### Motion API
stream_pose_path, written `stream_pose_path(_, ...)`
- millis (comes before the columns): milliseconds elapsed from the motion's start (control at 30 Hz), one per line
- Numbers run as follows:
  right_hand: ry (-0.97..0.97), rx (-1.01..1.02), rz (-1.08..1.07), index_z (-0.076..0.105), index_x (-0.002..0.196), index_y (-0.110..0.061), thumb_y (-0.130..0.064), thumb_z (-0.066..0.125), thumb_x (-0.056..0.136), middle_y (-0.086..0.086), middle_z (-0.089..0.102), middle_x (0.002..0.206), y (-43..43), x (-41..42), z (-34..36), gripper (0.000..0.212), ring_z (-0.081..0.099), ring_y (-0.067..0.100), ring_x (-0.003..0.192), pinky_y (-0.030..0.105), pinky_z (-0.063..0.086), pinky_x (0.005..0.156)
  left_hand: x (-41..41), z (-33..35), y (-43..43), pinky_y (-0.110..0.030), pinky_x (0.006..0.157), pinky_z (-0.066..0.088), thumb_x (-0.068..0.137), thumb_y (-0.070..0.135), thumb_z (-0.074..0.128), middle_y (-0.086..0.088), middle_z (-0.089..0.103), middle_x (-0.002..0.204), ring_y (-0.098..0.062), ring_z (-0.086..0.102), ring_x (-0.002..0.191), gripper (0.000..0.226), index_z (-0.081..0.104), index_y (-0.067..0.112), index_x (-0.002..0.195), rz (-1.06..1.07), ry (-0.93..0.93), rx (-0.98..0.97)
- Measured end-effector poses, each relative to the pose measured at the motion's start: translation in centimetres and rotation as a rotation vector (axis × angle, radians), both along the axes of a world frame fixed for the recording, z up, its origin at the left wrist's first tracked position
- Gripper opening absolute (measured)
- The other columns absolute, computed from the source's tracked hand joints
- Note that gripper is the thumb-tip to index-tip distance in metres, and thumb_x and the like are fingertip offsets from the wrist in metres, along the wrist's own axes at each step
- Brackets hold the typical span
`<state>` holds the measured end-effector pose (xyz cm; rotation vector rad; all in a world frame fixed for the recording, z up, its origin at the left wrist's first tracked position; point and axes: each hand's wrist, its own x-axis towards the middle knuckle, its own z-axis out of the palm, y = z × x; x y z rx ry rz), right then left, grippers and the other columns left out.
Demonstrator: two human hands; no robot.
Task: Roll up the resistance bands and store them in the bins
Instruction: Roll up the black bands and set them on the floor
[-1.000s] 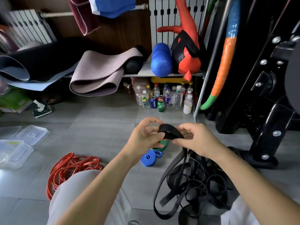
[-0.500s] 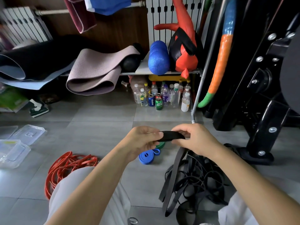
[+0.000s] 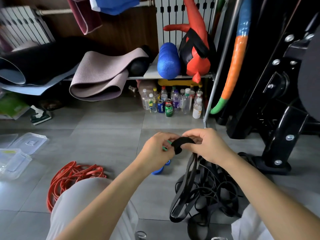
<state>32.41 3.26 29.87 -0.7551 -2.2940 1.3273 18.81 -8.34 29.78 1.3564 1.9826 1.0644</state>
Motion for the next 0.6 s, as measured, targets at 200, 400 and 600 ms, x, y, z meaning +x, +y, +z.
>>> stream_pose_path(200,0.047,-0.075,0.054,0.069,0.087,-0.028,-0.009,0.078,0.072,-0.005,0.072,0.083,-0.4,-0.2,0.0,0.026,0.067,0.01,0.079,0.018,0.053,0.076,0.3,-0.2,0.5,-0.032,0.066,0.054,0.073,0.024,0.078,-0.004,0.071,0.083,-0.021,0.063,0.07,0.022,0.066,0.036,0.087,0.036,-0.082,-0.068)
stream_pose_path(400,0.037,-0.169,0.08,0.063,0.091,-0.028,-0.011,0.079,0.071,-0.008,0.071,0.082,0.3,0.1,0.0,0.032,0.066,0.007,0.08,0.022,0.053,0.079,-1.0,1.1,0.0,-0.021,0.067,0.055,0.073,0.004,0.076,-0.004,0.074,0.083,-0.018,0.069,0.073,0.024,0.071,0.021,0.088,0.037,-0.372,0.013)
stream_pose_path(600,0.148,-0.223,0.096,0.069,0.087,-0.035,-0.011,0.078,0.069,-0.014,0.074,0.084,-0.2,0.0,0.2,0.031,0.068,0.002,0.083,0.012,0.051,0.076,-1.5,1.5,-0.4,-0.019,0.068,0.054,0.07,0.007,0.069,-0.005,0.072,0.083,-0.012,0.067,0.075,0.025,0.069,0.012,0.094,-0.029,-0.771,0.155)
